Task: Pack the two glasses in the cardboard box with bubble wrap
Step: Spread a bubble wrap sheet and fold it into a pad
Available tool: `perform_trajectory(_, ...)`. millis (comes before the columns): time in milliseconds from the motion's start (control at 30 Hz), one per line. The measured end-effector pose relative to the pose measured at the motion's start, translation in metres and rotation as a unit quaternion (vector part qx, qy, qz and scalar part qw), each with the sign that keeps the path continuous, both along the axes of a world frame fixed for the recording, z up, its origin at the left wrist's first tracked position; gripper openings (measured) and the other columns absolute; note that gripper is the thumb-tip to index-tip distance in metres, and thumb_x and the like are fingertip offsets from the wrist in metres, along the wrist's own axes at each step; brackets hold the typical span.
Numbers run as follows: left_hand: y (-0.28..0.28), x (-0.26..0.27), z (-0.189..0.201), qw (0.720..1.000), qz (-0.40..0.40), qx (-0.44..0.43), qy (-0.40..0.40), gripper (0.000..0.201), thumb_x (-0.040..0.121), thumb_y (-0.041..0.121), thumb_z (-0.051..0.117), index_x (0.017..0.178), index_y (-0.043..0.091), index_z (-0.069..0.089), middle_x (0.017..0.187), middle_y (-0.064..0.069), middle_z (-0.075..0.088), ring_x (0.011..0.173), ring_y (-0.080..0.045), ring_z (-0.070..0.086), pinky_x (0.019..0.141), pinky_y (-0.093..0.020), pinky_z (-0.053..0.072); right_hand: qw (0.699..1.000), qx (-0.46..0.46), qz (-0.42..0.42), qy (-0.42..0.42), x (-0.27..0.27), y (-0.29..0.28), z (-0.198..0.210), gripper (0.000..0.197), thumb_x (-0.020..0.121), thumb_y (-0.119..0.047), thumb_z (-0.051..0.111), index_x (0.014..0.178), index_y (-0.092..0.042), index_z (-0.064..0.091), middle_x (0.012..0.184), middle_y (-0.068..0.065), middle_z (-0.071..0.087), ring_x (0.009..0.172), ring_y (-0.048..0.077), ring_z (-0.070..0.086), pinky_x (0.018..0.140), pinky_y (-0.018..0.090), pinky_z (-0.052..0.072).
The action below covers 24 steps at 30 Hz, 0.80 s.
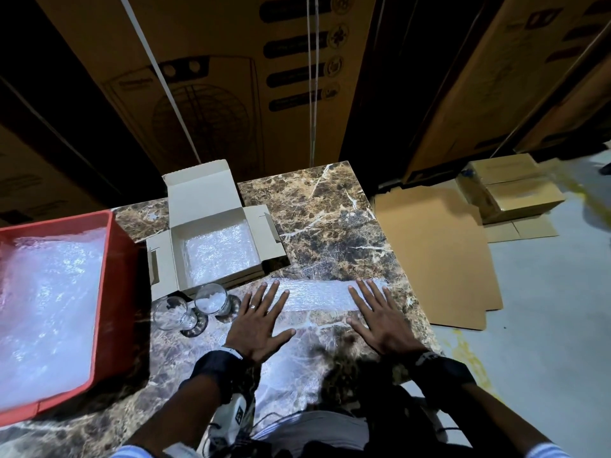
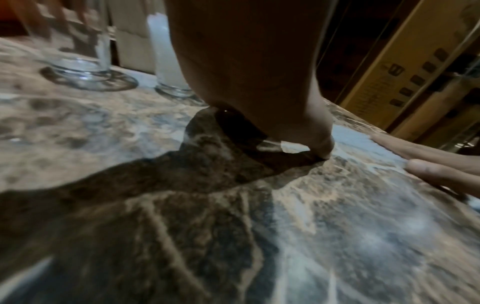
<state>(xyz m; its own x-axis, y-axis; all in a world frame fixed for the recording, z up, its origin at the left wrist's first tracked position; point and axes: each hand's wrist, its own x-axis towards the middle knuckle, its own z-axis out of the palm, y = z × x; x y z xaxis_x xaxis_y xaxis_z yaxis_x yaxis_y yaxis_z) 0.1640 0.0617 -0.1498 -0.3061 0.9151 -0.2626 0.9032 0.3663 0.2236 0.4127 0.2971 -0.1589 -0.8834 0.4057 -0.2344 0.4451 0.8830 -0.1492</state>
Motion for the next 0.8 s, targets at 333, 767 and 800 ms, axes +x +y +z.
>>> perform_trajectory(333,-0.008,-0.001,0.009,0.998,0.047,0.007,-0.039,0.088,0.095,0.076,0.026,0.164,0.030,-0.006,0.169,0.007,-0.022,0.156,-0.020,-0.022,0.128,-0.047,-0.004,0.999,-0.014,-0.038,0.018,0.009,0.008,0.004,0.077,0.103,-0.066,0.023,0.164,-0.023,0.003,0.171,0.003,-0.007,0.158,0.022,-0.008,0.126,0.053,0.004)
perform_trajectory(767,0.047,0.022,0.028,0.996,-0.031,0.080,-0.009,0.047,0.091,0.051,0.050,0.133,0.032,0.049,0.134,0.001,0.045,0.124,-0.026,0.043,0.101,-0.046,0.029,0.987,0.024,0.107,0.117,-0.043,-0.001,0.024,0.021,0.103,-0.033,0.045,0.101,-0.021,0.062,0.101,-0.001,0.059,0.092,0.021,0.051,0.081,0.037,0.041)
perform_trajectory(800,0.049,0.023,0.029,0.996,-0.038,0.076,-0.003,0.045,0.091,0.050,0.050,0.131,0.031,0.051,0.131,0.001,0.047,0.120,-0.025,0.044,0.099,-0.045,0.030,0.987,0.022,0.103,0.118,-0.043,-0.001,0.024,0.021,0.104,-0.033,0.044,0.102,-0.022,0.062,0.100,-0.001,0.059,0.091,0.021,0.051,0.080,0.037,0.040)
